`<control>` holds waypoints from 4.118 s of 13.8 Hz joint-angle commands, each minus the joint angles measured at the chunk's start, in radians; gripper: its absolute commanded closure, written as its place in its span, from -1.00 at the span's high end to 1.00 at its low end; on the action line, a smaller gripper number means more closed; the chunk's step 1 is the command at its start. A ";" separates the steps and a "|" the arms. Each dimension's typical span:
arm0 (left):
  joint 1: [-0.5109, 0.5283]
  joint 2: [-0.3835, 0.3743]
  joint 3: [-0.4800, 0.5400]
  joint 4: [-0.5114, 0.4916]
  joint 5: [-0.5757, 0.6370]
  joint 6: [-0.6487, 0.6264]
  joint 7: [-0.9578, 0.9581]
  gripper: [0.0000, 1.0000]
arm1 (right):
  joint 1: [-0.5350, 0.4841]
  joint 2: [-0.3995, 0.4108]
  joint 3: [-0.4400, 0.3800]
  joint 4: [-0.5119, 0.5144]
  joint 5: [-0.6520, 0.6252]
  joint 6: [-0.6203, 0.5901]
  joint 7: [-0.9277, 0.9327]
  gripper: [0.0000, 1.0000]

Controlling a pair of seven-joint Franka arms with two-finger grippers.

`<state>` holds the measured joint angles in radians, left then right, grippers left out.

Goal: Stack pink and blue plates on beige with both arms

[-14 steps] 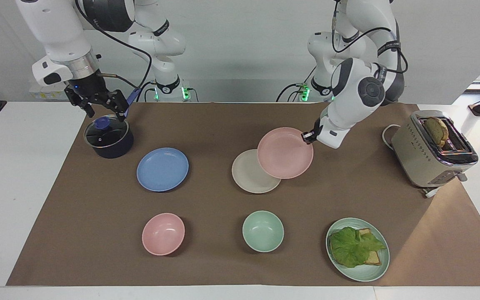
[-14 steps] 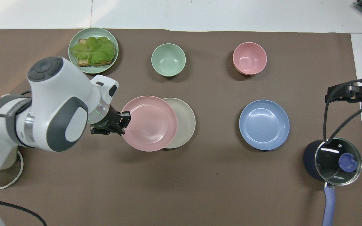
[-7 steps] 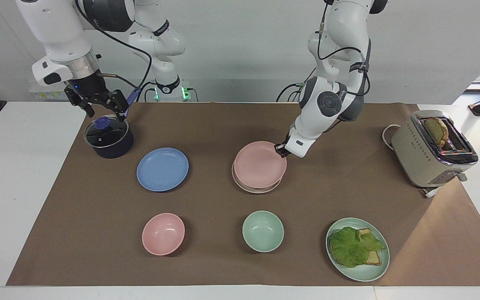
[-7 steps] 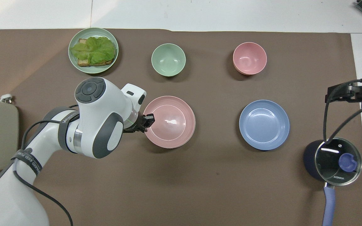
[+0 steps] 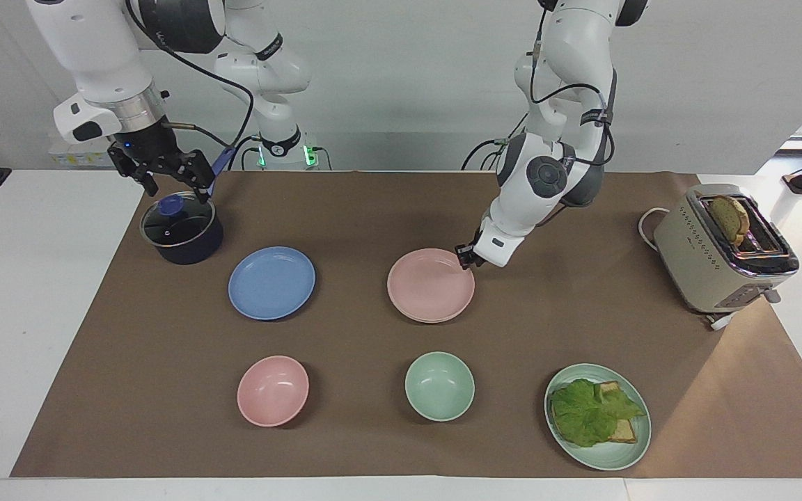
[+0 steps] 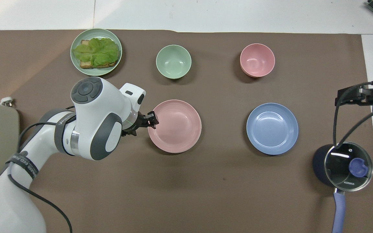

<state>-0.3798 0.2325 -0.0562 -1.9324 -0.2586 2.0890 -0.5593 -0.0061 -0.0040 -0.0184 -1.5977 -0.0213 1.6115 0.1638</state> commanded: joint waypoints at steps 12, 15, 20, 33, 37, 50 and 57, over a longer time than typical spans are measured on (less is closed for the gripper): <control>0.383 -0.242 0.003 0.153 0.225 -0.300 0.473 1.00 | -0.008 -0.008 0.005 -0.002 0.006 -0.002 -0.010 1.00; 0.377 -0.242 0.003 0.255 0.236 -0.383 0.473 1.00 | -0.008 -0.008 0.005 -0.002 0.006 -0.002 -0.010 1.00; 0.380 -0.269 0.004 0.317 0.232 -0.446 0.473 1.00 | -0.008 -0.008 0.005 -0.001 0.006 -0.002 -0.010 1.00; 0.391 -0.271 0.006 0.316 0.231 -0.458 0.467 1.00 | -0.008 -0.008 0.005 -0.002 0.006 -0.002 -0.010 1.00; 0.391 -0.271 0.006 0.316 0.231 -0.458 0.467 1.00 | -0.008 -0.008 0.005 -0.002 0.008 -0.002 -0.010 1.00; 0.388 -0.274 0.006 0.316 0.231 -0.458 0.466 1.00 | -0.008 -0.008 0.005 -0.002 0.006 -0.002 -0.010 1.00; 0.374 -0.272 0.007 0.317 0.231 -0.458 0.466 1.00 | -0.008 -0.008 0.005 -0.002 0.006 -0.002 -0.010 1.00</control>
<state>0.0046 -0.0303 -0.0531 -1.6227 -0.0441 1.6515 -0.0920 -0.0061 -0.0040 -0.0184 -1.5977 -0.0213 1.6115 0.1638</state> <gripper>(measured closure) 0.000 0.000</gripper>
